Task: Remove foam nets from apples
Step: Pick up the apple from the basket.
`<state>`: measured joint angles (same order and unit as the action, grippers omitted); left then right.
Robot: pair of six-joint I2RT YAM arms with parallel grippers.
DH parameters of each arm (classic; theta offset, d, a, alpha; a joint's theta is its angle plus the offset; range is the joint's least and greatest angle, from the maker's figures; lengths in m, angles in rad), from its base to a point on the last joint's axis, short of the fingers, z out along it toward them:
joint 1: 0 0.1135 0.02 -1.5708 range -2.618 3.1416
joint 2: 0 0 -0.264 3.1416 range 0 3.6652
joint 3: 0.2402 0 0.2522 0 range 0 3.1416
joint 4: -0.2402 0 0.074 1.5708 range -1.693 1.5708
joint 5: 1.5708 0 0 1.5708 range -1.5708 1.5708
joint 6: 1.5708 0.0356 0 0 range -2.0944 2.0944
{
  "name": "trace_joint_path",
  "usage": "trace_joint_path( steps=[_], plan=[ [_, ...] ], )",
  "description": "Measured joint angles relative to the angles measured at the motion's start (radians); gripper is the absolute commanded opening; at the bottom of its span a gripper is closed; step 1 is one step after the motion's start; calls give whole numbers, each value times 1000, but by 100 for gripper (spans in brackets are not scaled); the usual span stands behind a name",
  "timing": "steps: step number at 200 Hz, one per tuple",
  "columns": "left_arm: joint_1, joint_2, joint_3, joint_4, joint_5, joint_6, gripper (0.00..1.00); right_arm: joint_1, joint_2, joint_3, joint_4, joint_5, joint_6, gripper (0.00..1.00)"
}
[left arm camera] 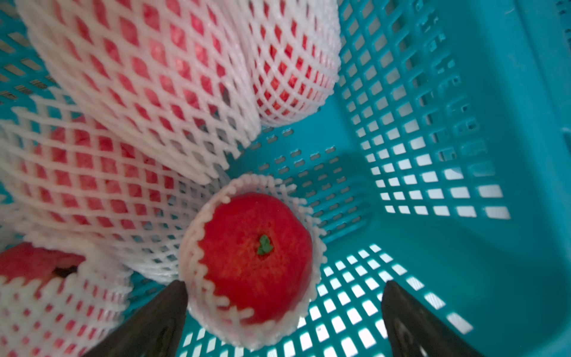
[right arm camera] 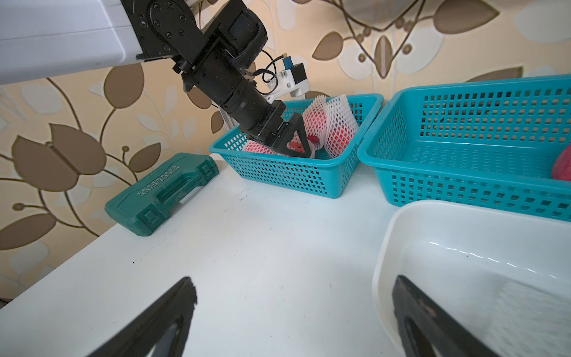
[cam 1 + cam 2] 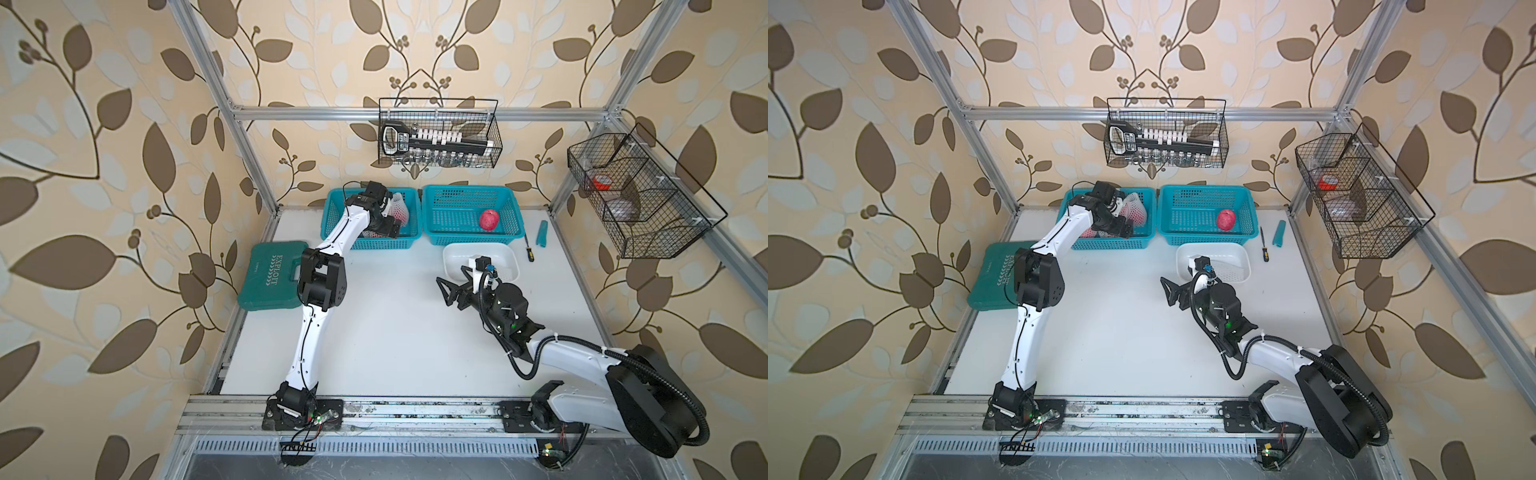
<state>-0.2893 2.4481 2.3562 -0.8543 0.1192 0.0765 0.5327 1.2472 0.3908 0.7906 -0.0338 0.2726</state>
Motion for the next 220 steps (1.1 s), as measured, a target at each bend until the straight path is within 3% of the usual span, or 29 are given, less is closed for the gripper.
trace_joint_path(
  steps=[120,220],
  plan=[
    [2,79,37,47,-71,3,96,0,11,10,-27,37,15,98],
    [1,82,10,76,-80,23,76,0,25,23,-48,94,21,98]
  ],
)
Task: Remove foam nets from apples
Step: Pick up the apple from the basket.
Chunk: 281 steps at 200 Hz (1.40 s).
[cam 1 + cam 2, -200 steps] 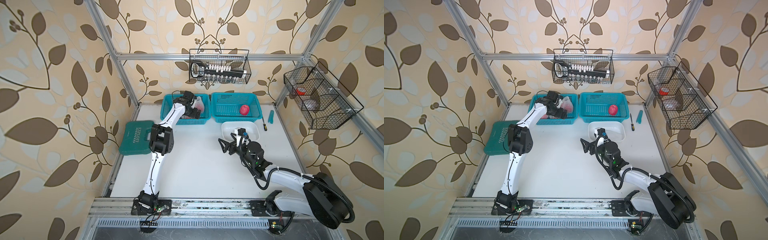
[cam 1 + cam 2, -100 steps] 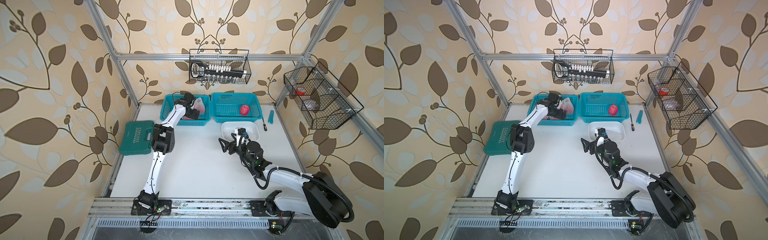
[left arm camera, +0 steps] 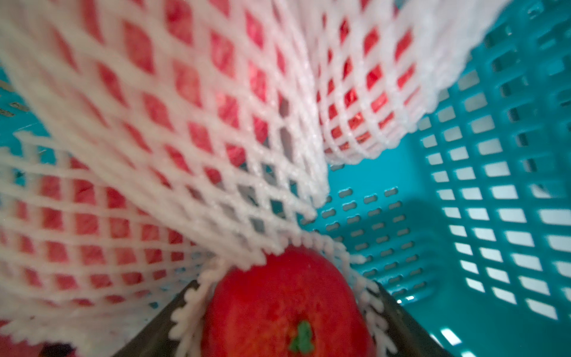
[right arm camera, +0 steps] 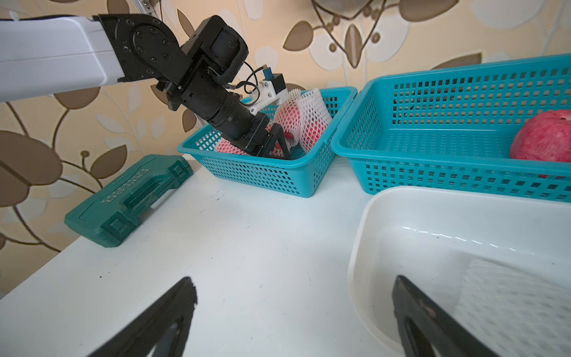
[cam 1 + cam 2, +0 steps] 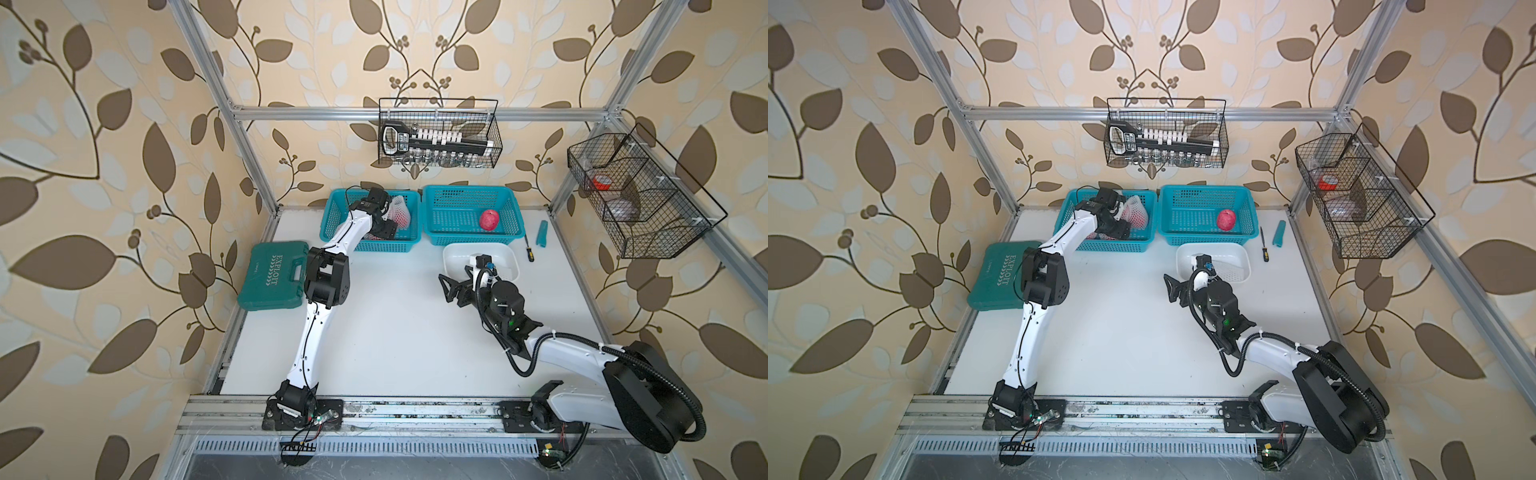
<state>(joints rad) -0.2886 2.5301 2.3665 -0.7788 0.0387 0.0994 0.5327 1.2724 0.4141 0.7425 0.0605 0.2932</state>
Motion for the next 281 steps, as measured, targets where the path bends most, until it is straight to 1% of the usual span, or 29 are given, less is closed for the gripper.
trace_joint_path(
  steps=[25,36,40,53,79,102,186,281],
  plan=[
    [0,0,-5,7,0,6,72,0,0,0,-2,11,2,98],
    [0,0,-11,14,0,7,64,0,0,0,-5,15,2,98],
    [0,0,-12,17,0,5,63,0,0,0,-6,17,2,98],
    [0,-2,-16,23,0,6,62,0,0,1,-12,23,2,98],
    [0,-4,-21,29,0,6,53,0,0,2,-20,30,3,98],
    [0,-9,-30,34,0,6,49,0,0,5,-26,35,5,98],
    [0,-43,-74,47,-7,7,48,0,0,10,-44,50,6,98],
    [-1,-163,-94,20,3,26,49,0,0,11,-51,82,6,98]
  ],
)
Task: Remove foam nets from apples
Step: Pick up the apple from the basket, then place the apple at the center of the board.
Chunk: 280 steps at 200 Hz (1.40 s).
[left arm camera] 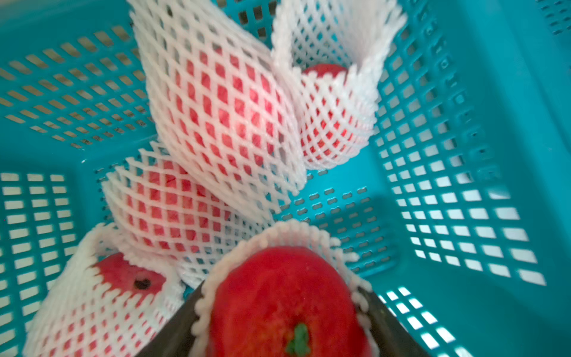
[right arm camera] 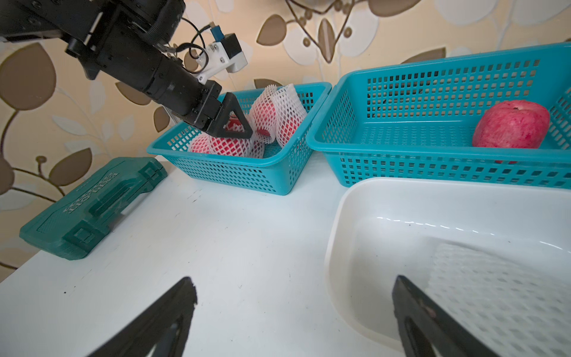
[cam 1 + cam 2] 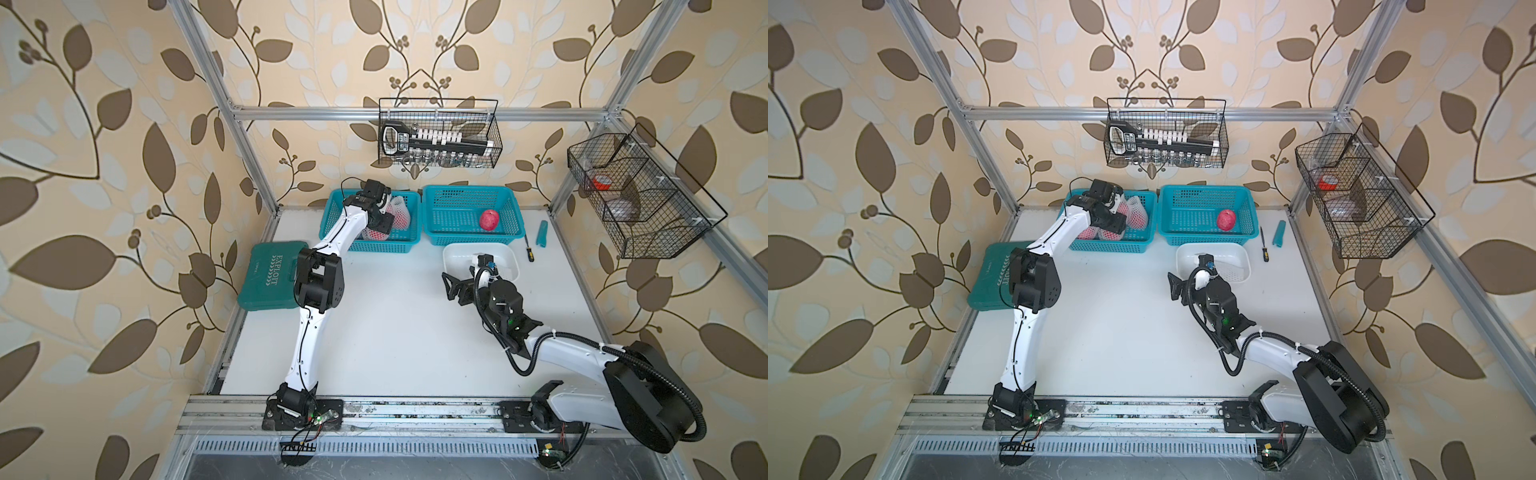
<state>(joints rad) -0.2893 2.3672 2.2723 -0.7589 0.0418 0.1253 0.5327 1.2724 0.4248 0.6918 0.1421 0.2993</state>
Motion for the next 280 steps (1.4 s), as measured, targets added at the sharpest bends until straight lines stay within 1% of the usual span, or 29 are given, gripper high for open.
trace_joint_path(
  steps=[51,91,126,144,161,193,206,229,241,254,268,280],
  plan=[
    [-14,-50,0,-1,14,6,50,0,0,0,-1,9,0,98],
    [-44,-105,-6,-2,28,26,50,0,0,0,-1,16,3,98],
    [-81,-201,-63,2,30,31,50,0,-2,0,-3,24,3,98],
    [-109,-269,-131,10,33,31,51,0,-5,0,-8,34,3,98],
    [-144,-363,-259,50,35,29,51,0,-16,0,-15,53,6,98],
    [-219,-616,-653,212,50,1,51,0,-68,-7,-14,117,22,98],
    [-251,-714,-806,294,70,-19,51,0,-92,-19,-9,146,30,98],
    [-314,-861,-1083,497,114,-44,51,0,-116,-42,-7,188,42,98],
    [-339,-899,-1205,599,144,-57,52,0,-117,-45,-7,202,45,98],
    [-362,-905,-1318,712,184,-74,52,0,-117,-45,-7,216,45,98],
    [-374,-888,-1405,800,219,-82,52,0,-117,-45,-6,229,44,98],
    [-380,-867,-1448,864,237,-83,52,0,-118,-45,-6,240,43,98]
  ],
)
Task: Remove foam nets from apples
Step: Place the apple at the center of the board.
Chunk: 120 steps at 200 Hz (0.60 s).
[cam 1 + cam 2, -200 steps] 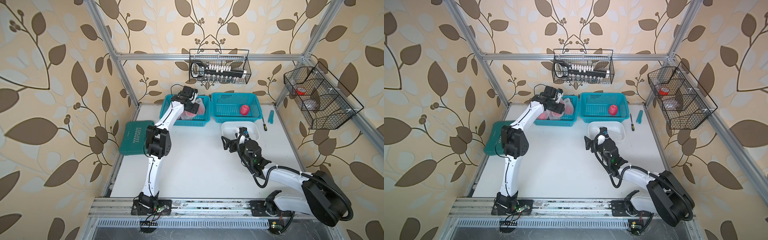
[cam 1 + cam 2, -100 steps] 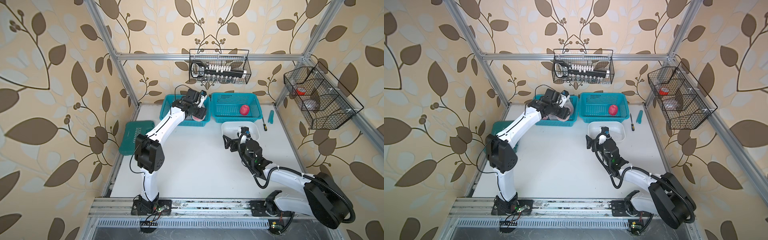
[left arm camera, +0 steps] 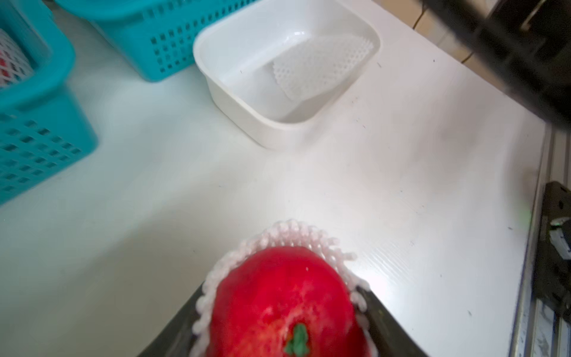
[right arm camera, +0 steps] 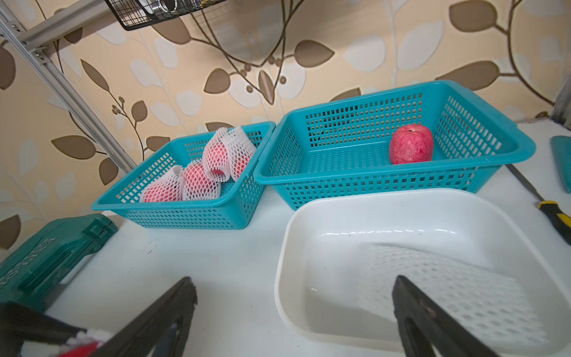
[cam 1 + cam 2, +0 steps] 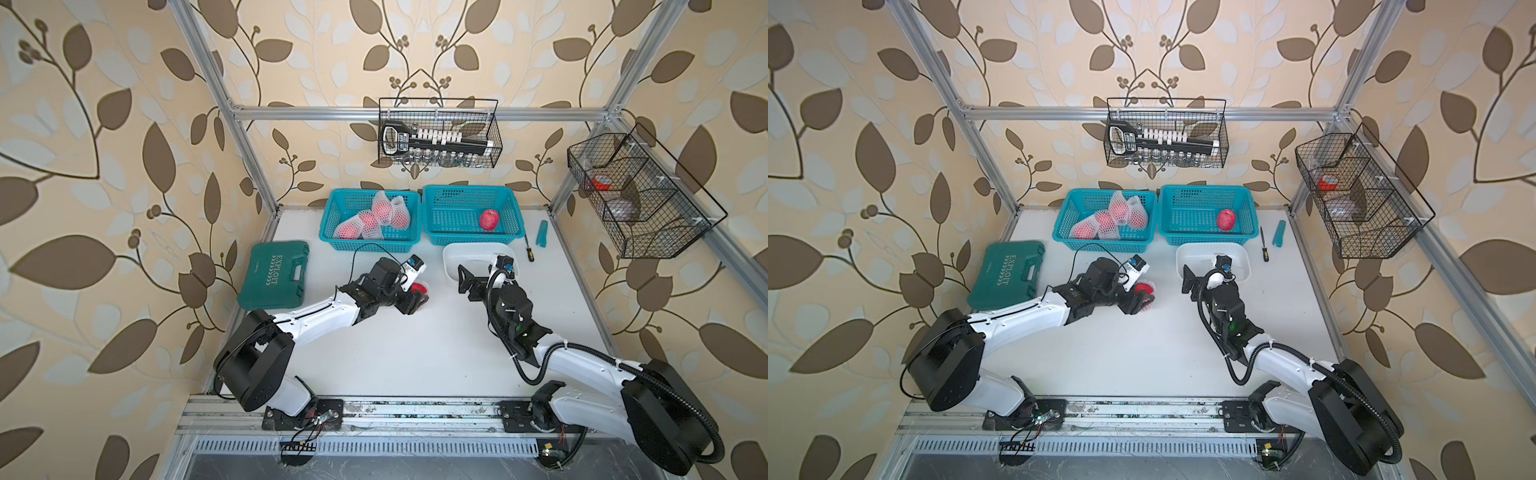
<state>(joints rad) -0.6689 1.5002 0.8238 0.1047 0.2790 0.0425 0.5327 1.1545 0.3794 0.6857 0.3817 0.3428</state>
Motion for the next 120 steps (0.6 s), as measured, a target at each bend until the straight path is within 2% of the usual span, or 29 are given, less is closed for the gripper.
trace_joint_path(
  steps=[67,96,120],
  plan=[
    [-26,156,-39,315,35,35,54,0,-5,-14,15,42,-5,98],
    [-26,219,-38,379,36,56,60,0,-5,-14,15,50,-5,98],
    [-26,264,-38,401,33,66,69,0,-5,-14,15,56,-5,98]
  ],
)
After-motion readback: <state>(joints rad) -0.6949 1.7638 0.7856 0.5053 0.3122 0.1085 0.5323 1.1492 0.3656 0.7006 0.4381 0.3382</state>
